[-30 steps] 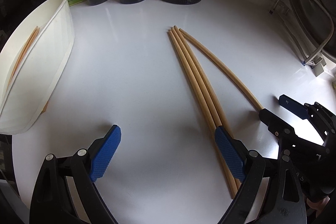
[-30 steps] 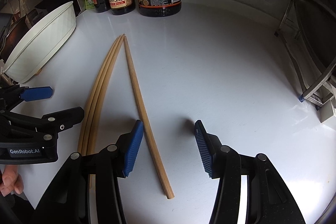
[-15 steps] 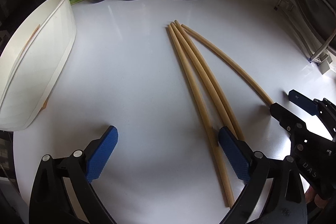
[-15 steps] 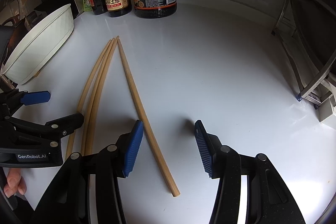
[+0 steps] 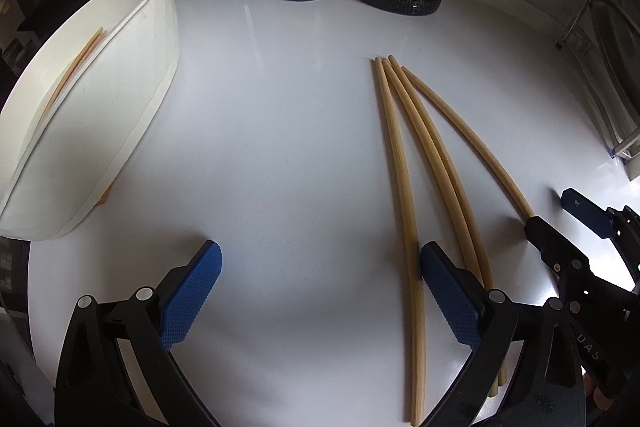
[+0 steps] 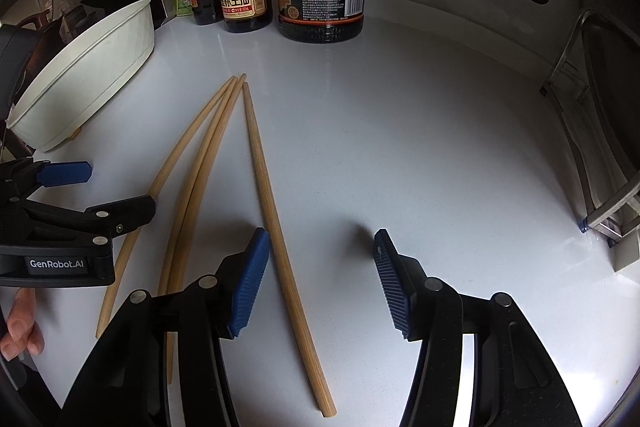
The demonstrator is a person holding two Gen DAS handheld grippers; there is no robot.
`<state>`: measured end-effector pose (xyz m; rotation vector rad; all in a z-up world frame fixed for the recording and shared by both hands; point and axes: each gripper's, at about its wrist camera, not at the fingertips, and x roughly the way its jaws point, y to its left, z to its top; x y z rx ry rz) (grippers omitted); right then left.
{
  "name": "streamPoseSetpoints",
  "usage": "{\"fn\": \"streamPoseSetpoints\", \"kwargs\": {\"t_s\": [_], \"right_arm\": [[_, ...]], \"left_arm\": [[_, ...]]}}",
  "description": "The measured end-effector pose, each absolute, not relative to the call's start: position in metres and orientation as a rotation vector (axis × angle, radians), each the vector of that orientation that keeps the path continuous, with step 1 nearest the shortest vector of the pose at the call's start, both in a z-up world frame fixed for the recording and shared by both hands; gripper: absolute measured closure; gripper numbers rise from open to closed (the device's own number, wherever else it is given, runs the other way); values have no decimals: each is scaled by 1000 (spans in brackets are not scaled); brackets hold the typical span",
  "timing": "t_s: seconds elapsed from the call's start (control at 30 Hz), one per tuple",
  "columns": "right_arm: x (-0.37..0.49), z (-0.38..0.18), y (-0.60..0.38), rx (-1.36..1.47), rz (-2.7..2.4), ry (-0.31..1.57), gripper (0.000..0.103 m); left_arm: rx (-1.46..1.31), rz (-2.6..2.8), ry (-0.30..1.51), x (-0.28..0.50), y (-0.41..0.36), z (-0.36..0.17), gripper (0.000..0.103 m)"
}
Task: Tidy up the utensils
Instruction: 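Separate one wooden chopstick from the pile and close the left tool on it while the right tool grasps another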
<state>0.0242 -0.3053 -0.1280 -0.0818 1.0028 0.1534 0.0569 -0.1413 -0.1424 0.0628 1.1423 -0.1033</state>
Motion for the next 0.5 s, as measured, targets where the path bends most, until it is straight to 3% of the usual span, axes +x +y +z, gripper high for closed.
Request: {"fn": "streamPoseSetpoints", "kwargs": {"t_s": [0.2,0.27,0.37,0.47,0.5], "right_arm": [[32,-129,-294,-111,199,989,51],[34,-128,-291,-113,206,991,53],[33,-127,-287,-119,216,990,64],[32,-126,-281,-134,239,991,81],[32,-126,-279,-139,240,992,93]], "left_arm": [[61,-105,1130,62,-144,-141,9],[64,-111,1115,63,-146,-138,19],[75,-130,1101,62,-150,-134,38],[91,-158,1093,60,-155,-130,61],[94,-170,1094,59,-157,-129,75]]}}
